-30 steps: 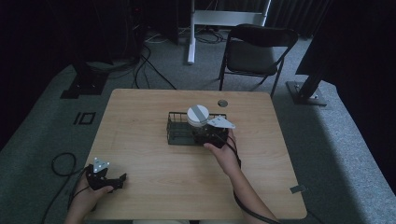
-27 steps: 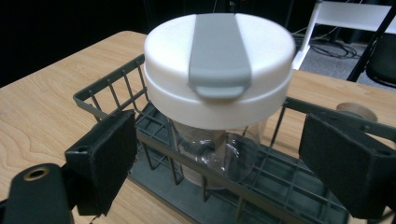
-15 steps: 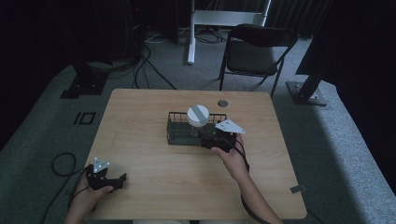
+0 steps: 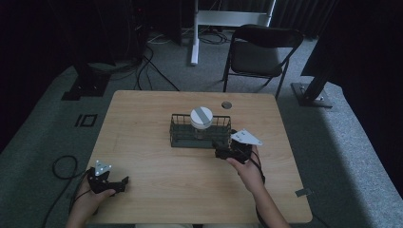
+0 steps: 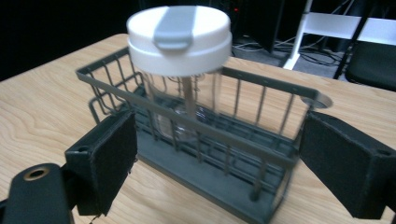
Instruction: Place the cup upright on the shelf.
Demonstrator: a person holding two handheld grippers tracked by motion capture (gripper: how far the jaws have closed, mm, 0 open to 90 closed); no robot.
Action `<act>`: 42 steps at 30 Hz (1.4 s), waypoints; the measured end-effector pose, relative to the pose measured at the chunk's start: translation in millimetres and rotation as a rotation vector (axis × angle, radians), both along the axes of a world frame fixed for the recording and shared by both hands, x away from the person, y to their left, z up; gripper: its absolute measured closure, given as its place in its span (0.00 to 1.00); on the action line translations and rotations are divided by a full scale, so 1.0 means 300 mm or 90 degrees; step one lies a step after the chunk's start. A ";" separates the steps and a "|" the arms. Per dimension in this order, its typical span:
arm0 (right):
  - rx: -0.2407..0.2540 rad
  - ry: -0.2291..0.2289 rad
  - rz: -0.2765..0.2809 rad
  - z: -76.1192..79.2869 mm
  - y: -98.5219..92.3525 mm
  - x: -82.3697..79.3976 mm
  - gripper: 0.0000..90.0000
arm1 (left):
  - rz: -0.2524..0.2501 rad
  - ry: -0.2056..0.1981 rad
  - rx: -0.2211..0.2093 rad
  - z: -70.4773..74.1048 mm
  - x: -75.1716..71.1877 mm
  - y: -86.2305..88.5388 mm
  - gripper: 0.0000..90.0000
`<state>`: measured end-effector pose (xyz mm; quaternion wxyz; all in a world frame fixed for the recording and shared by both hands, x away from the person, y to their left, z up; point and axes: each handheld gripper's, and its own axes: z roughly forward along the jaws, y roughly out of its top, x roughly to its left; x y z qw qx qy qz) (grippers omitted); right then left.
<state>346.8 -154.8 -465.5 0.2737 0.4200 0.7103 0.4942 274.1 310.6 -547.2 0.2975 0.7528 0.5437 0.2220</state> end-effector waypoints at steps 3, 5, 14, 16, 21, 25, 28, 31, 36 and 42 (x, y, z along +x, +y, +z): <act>-0.001 0.003 -0.002 -0.012 -0.021 -0.012 0.13 | 0.000 0.000 0.000 0.000 0.000 0.000 0.02; -0.001 0.008 -0.003 -0.022 -0.035 -0.021 0.13 | 0.000 0.000 0.000 0.000 0.000 0.000 0.02; 0.001 0.023 -0.027 -0.065 -0.102 -0.040 0.13 | 0.000 0.000 0.000 0.000 0.000 0.000 0.02; 0.002 0.027 -0.034 -0.073 -0.115 -0.042 0.13 | 0.000 0.000 0.000 0.000 0.000 0.000 0.02; -0.002 0.037 -0.044 -0.094 -0.148 -0.046 0.13 | 0.000 0.000 0.000 0.000 0.000 0.000 0.02; -0.005 0.044 -0.055 -0.110 -0.181 -0.050 0.13 | 0.000 0.000 0.000 0.000 0.000 0.000 0.02; -0.006 0.054 -0.065 -0.124 -0.209 -0.054 0.13 | 0.000 0.000 0.000 0.000 0.000 0.000 0.02; -0.005 0.061 -0.076 -0.136 -0.233 -0.056 0.13 | 0.000 0.000 0.000 0.000 0.000 0.000 0.02; -0.006 0.076 -0.090 -0.161 -0.282 -0.067 0.13 | 0.000 0.000 0.000 0.000 0.000 0.000 0.02; -0.002 0.092 -0.107 -0.185 -0.335 -0.079 0.13 | 0.000 0.000 0.000 0.000 0.000 0.000 0.02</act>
